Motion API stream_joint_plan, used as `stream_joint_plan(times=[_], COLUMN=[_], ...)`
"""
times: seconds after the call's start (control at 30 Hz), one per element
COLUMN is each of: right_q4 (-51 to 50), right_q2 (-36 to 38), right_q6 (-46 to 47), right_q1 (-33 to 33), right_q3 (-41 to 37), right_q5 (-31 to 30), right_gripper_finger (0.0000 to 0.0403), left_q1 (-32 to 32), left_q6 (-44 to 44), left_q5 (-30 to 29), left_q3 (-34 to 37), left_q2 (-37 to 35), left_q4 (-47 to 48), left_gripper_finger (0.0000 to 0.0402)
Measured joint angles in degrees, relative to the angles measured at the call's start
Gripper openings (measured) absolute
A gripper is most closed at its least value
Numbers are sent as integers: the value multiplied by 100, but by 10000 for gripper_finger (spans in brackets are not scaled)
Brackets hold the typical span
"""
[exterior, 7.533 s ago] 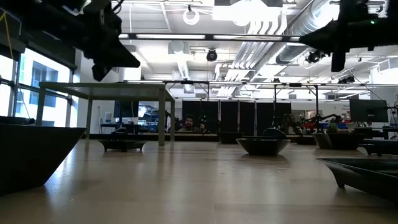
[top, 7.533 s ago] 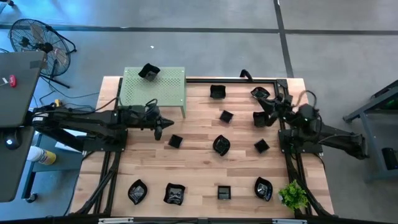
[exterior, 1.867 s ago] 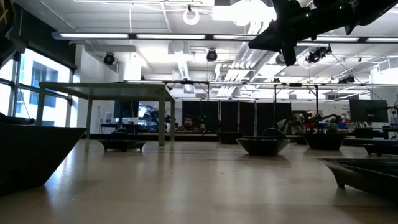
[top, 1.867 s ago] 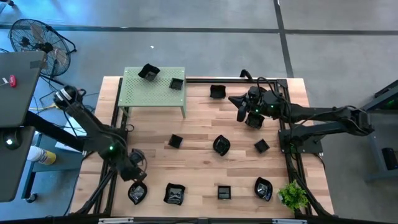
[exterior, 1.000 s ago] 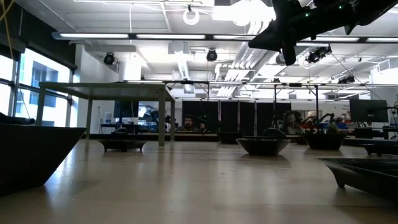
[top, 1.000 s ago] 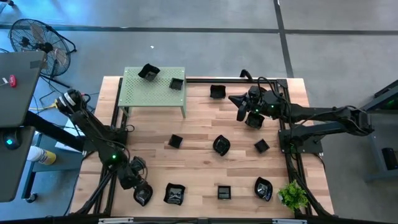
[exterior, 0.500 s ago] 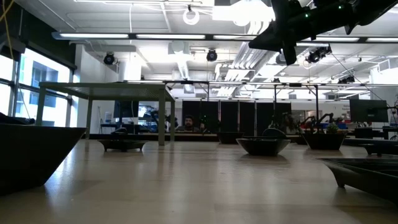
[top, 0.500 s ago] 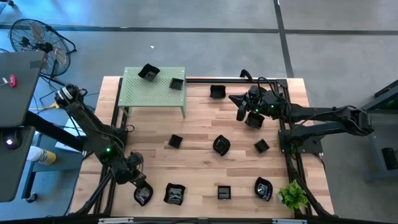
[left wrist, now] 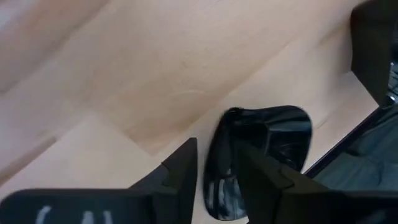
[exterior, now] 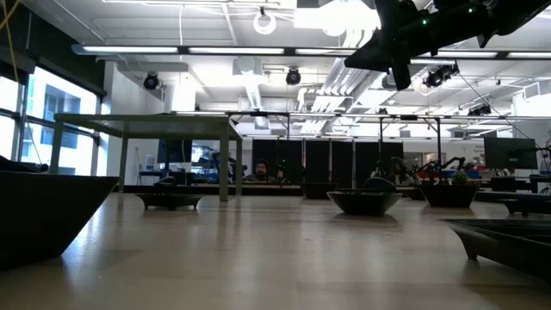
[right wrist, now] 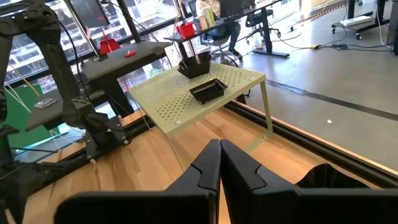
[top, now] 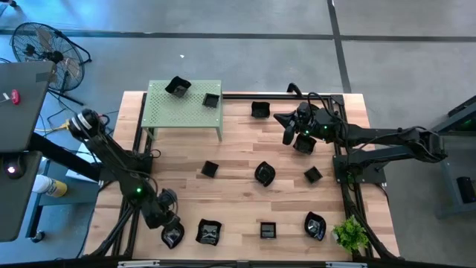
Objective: Pick & Place Mini shaped plates
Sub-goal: Put the black leaf-shaped plate on the shelf
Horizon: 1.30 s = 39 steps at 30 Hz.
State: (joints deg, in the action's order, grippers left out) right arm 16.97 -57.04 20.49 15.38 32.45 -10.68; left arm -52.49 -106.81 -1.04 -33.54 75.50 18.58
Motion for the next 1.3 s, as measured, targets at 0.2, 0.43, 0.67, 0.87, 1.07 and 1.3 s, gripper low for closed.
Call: stream_joint_plan(times=[0.2,0.43,0.67,0.87,1.07,1.3], right_q4=[2,2,2,2,2,3], right_q2=[0,0,0,0,0,0], right_q6=[2,0,2,0,4,41], right_q1=[0,0,0,2,1,2], right_q3=[0,0,0,0,0,0], right_q5=[-37,-35,-35,-37,-35,-35], right_gripper_finger=[2,3,4,3,2,2], left_q1=[-1,-1,-2,-2,0,771], left_q6=[3,-2,-267,-965,-1948,-1786], left_q5=[3,4,-332,-1212,-2711,-4328], left_q3=[0,0,0,0,0,-140], left_q2=[36,-80,-577,-1546,-2589,-3312], left_q4=[-57,-21,194,1110,1955,2107], left_gripper_finger=[24,4,1,0,0,0])
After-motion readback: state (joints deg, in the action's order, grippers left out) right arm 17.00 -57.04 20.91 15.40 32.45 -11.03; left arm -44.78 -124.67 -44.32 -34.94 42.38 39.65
